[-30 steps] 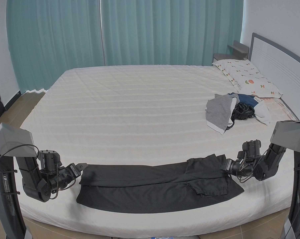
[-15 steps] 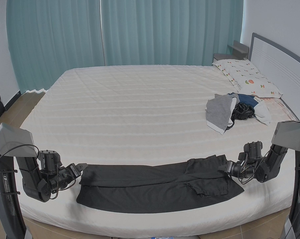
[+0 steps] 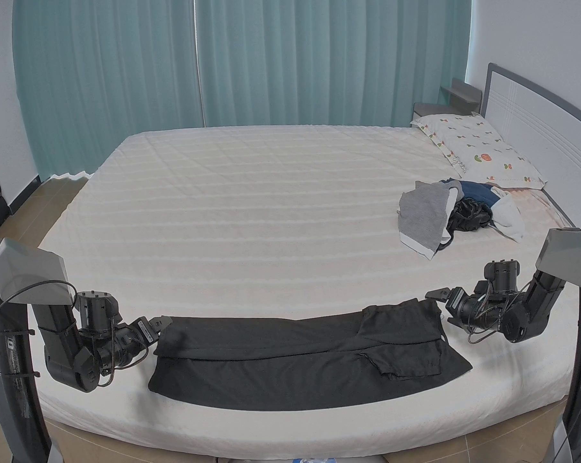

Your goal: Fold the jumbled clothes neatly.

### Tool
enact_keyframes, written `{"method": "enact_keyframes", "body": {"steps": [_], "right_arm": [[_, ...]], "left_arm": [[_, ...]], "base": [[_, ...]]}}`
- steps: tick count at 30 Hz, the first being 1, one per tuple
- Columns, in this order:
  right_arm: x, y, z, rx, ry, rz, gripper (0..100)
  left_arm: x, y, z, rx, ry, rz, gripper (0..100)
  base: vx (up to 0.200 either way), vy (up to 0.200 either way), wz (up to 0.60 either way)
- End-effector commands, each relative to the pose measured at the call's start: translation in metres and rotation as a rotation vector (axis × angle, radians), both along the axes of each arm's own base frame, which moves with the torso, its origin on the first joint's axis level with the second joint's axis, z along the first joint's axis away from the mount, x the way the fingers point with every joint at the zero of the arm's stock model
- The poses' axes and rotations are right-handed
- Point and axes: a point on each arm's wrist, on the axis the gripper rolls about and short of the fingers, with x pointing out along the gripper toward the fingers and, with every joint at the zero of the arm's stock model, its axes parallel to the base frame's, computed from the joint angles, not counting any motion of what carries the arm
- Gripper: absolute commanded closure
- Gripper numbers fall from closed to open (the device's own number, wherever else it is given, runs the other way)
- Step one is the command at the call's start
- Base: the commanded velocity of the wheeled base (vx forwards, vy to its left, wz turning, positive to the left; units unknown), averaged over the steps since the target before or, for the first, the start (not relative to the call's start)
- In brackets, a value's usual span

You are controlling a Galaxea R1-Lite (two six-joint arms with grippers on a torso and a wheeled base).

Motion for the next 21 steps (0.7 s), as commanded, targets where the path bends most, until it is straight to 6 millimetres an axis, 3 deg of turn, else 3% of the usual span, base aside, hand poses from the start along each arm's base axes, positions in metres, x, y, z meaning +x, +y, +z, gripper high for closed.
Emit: {"method": "enact_keyframes", "body": {"steps": [1, 7, 11, 18, 21], "right_arm": [[0.008, -0.011, 0.003, 0.040, -0.020, -0.025, 0], [0.012, -0.011, -0.007, 0.059, -0.004, -0.029, 0], [0.011, -0.010, -0.009, 0.061, -0.025, -0.029, 0], [0.011, -0.008, -0.013, 0.053, -0.026, -0.026, 0], [0.011, -0.008, -0.013, 0.052, -0.028, -0.025, 0]], "left_arm": [[0.000, -0.001, 0.000, -0.002, 0.000, -0.003, 0], [0.007, -0.001, 0.002, -0.006, -0.024, -0.004, 0], [0.022, -0.002, 0.008, -0.012, -0.071, -0.013, 0], [0.051, -0.017, 0.013, 0.007, -0.036, -0.067, 0], [0.051, -0.022, 0.011, 0.051, -0.008, -0.112, 0]], "base": [[0.000, 0.000, 0.00], [0.000, 0.000, 0.00], [0.000, 0.000, 0.00], [0.000, 0.000, 0.00], [0.000, 0.000, 0.00]]}}
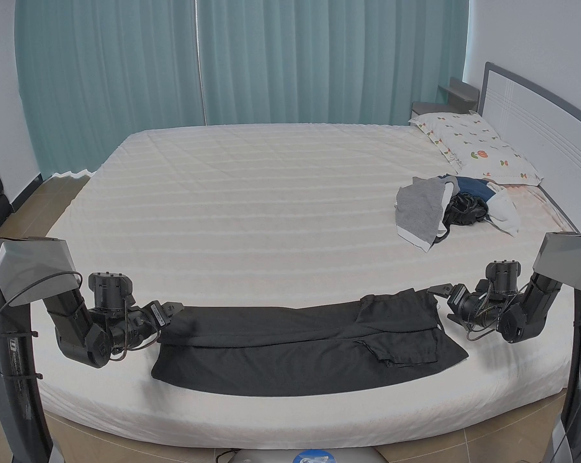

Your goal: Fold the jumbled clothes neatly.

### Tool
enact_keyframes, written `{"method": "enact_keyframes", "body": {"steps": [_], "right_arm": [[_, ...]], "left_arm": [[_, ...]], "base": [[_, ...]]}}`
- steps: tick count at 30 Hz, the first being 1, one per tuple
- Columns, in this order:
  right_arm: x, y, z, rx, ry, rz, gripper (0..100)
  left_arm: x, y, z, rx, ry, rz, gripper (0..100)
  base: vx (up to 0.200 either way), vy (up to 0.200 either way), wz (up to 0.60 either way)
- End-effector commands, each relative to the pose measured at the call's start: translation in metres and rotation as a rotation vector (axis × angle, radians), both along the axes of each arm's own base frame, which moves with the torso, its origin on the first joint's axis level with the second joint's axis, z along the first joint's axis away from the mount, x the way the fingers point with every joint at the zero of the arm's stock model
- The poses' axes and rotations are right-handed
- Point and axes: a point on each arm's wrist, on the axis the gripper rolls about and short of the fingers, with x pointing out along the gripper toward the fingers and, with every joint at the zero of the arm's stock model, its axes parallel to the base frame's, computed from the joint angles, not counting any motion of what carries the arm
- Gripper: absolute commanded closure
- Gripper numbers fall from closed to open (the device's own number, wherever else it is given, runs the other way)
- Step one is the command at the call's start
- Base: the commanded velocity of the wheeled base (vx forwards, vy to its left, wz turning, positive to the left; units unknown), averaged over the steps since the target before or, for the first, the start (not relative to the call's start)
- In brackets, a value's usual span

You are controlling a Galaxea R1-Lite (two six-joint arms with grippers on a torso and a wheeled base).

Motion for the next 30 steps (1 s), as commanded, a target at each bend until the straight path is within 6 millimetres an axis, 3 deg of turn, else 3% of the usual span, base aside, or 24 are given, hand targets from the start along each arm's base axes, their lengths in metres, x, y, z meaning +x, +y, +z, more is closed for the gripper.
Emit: {"method": "enact_keyframes", "body": {"steps": [1, 12, 30], "right_arm": [[-0.001, 0.001, -0.005, -0.005, 0.012, 0.005, 0], [-0.002, 0.002, -0.005, -0.008, 0.012, 0.009, 0], [-0.002, 0.002, -0.006, -0.009, 0.013, 0.008, 0]], "left_arm": [[0.005, -0.012, 0.000, 0.088, 0.016, -0.097, 0], [-0.007, -0.012, -0.035, 0.203, 0.100, -0.184, 0], [-0.010, -0.018, -0.036, 0.195, 0.072, -0.209, 0]], "base": [[0.000, 0.000, 0.00], [0.000, 0.000, 0.00], [0.000, 0.000, 0.00]]}}
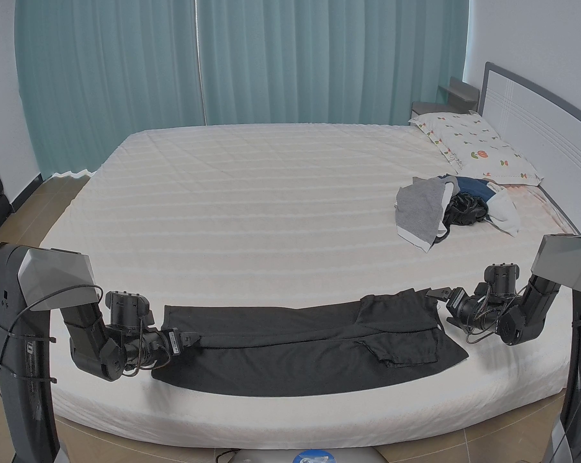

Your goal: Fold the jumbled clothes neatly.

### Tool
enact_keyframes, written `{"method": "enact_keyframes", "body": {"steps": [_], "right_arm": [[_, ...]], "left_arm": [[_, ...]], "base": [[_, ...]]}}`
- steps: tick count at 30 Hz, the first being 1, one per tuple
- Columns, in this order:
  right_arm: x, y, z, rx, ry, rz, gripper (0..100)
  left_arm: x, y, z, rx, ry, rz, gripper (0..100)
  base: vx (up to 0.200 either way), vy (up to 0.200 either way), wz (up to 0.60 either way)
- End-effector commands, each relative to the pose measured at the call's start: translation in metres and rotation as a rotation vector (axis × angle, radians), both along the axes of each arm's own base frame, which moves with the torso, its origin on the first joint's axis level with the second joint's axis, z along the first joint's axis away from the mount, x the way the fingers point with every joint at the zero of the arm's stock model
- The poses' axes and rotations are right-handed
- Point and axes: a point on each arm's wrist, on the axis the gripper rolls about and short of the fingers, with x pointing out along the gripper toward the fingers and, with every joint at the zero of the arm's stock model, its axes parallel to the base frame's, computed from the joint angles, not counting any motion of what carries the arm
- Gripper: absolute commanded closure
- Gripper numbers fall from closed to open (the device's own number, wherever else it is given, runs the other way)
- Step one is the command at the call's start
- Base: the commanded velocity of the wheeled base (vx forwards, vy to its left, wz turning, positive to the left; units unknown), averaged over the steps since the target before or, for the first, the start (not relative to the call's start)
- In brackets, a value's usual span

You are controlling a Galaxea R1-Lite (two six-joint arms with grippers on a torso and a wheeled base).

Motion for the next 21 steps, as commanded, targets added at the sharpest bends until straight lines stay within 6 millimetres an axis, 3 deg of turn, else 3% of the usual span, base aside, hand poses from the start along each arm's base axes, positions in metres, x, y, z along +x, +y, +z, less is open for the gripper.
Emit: {"method": "enact_keyframes", "body": {"steps": [1, 3, 4, 21], "right_arm": [[0.0001, 0.0001, -0.0002, 0.000, 0.000, 0.002, 0], [0.0001, 0.0000, -0.0002, -0.001, 0.000, 0.001, 0], [0.0001, 0.0000, -0.0002, -0.001, 0.000, 0.001, 0], [0.0001, 0.0000, -0.0002, -0.002, -0.001, 0.002, 0]], "left_arm": [[-0.0001, -0.0019, -0.0006, -0.001, 0.001, -0.005, 0], [0.0003, -0.0020, -0.0003, -0.001, -0.002, -0.005, 0], [0.0001, -0.0019, -0.0004, -0.003, -0.006, -0.004, 100], [0.0018, 0.0036, 0.0029, -0.010, -0.065, 0.014, 100]], "base": [[0.000, 0.000, 0.00], [0.000, 0.000, 0.00], [0.000, 0.000, 0.00], [0.000, 0.000, 0.00]]}}
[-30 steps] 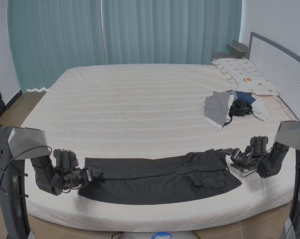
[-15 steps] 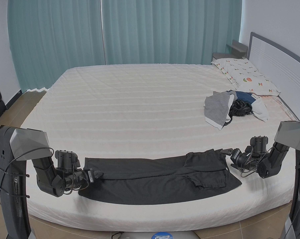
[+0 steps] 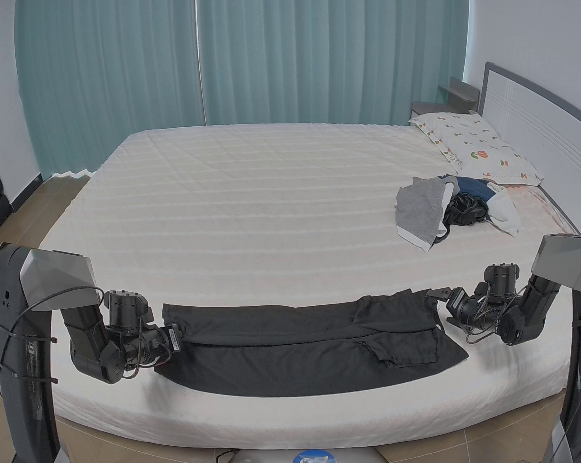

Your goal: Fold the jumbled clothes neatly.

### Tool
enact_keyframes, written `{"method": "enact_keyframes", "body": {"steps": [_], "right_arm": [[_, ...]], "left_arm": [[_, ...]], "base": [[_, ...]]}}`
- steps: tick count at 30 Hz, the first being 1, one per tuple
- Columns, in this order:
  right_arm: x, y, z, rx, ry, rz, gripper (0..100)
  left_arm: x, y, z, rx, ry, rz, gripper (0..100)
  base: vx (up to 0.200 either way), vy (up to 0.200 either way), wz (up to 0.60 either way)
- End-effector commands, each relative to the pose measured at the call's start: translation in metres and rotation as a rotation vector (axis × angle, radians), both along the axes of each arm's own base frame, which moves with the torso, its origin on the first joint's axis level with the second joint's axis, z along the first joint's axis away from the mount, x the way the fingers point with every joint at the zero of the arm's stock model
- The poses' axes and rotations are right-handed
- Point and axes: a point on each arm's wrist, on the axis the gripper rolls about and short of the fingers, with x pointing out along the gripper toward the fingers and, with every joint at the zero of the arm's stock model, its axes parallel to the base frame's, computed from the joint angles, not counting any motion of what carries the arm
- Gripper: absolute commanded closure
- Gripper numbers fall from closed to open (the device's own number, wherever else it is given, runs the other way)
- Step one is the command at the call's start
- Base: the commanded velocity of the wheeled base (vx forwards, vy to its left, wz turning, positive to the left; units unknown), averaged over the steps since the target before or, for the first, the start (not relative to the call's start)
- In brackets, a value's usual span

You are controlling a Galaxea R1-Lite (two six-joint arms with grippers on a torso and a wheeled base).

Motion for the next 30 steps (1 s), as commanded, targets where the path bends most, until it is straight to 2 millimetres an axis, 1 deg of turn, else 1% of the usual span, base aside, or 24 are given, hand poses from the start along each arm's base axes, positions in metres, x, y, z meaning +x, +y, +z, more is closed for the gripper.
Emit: {"method": "enact_keyframes", "body": {"steps": [1, 11, 15, 20, 30], "right_arm": [[0.000, 0.000, 0.000, 0.000, 0.000, 0.001, 0], [0.000, 0.000, 0.000, -0.001, 0.000, 0.000, 0], [0.000, 0.000, 0.000, 0.000, 0.000, 0.001, 0], [0.000, 0.000, -0.001, -0.001, 0.002, 0.000, 0], [0.000, 0.000, -0.001, -0.001, 0.002, 0.000, 0]], "left_arm": [[0.000, 0.002, 0.001, -0.001, -0.002, 0.007, 100], [0.003, 0.005, 0.000, -0.007, -0.007, 0.017, 100], [0.004, 0.006, 0.001, -0.008, -0.011, 0.022, 100], [0.007, 0.006, 0.003, -0.014, -0.030, 0.027, 100], [0.019, 0.004, 0.011, -0.108, -0.067, 0.097, 100]], "base": [[0.000, 0.000, 0.00], [0.000, 0.000, 0.00], [-0.200, 0.000, 0.00], [0.000, 0.000, 0.00], [0.000, 0.000, 0.00]]}}
